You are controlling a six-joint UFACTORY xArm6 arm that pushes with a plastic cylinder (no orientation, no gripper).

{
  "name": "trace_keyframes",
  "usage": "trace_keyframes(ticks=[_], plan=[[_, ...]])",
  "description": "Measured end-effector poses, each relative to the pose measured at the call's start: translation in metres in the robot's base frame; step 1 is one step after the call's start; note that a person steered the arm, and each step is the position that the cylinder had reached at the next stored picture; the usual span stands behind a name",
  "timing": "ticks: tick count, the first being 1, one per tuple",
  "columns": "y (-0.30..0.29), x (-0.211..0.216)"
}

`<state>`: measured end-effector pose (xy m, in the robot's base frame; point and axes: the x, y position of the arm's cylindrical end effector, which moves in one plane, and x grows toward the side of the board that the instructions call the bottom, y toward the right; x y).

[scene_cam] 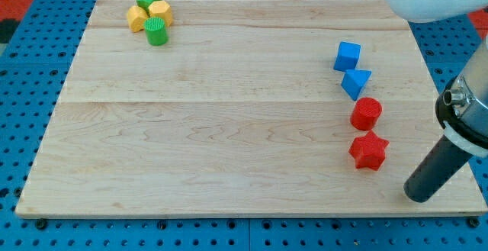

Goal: Slide the red star to the bottom center

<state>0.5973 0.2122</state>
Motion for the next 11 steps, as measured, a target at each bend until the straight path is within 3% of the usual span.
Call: trace_keyframes(ticks=[7,8,9,11], plan=[[0.001,-0.005],[0.001,-0.037],[-0.014,-0.06],[-0.158,-0.051]])
